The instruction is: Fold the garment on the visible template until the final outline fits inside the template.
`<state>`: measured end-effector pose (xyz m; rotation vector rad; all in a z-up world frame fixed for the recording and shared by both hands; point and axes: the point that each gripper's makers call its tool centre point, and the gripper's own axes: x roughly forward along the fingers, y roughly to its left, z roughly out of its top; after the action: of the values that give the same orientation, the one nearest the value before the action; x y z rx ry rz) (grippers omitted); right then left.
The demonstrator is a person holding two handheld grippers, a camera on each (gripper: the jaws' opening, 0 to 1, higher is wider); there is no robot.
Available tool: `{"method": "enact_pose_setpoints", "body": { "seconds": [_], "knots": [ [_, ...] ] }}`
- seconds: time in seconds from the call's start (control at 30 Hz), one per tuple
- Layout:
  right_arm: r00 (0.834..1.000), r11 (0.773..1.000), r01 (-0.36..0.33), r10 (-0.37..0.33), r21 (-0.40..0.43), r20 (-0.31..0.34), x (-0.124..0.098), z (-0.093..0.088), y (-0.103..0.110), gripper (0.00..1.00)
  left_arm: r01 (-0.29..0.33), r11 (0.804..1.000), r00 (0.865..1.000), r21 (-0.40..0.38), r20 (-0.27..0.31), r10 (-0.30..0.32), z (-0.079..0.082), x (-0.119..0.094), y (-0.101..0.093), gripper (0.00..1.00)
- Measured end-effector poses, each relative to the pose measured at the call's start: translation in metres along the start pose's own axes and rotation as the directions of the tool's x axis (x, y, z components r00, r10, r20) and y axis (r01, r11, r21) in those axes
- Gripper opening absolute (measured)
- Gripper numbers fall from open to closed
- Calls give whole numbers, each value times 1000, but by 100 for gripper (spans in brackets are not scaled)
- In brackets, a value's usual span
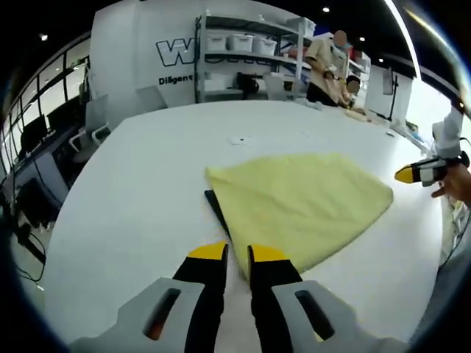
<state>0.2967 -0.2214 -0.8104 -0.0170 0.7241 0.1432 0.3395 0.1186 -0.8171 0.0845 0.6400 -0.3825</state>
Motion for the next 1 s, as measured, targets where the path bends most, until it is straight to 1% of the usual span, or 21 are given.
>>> {"method": "enact_pose_setpoints", "body": {
  "seconds": [0.3,0.5,0.73,0.83,1.0],
  "knots": [
    [1000,1000,-4,4,-5,-17,-13,-19,4,11,12,1000,999,5,-29,-12,-21,-10,-11,10],
    [1000,1000,-2,2,-1,-23,-18,-26,2,11,15,1000,999,1,-47,-15,-32,-12,-14,11],
    [1000,1000,0,0,3,-29,-18,-31,0,11,19,1000,998,1,-63,-19,-37,-9,-17,11],
    [999,1000,-1,1,4,-41,-16,-36,0,11,18,1000,998,-1,-67,-18,-38,-7,-17,11],
    [999,1000,0,1,10,-44,-14,-36,-1,11,15,1000,997,-12,-76,-16,-40,-4,-15,11]
  ]
}}
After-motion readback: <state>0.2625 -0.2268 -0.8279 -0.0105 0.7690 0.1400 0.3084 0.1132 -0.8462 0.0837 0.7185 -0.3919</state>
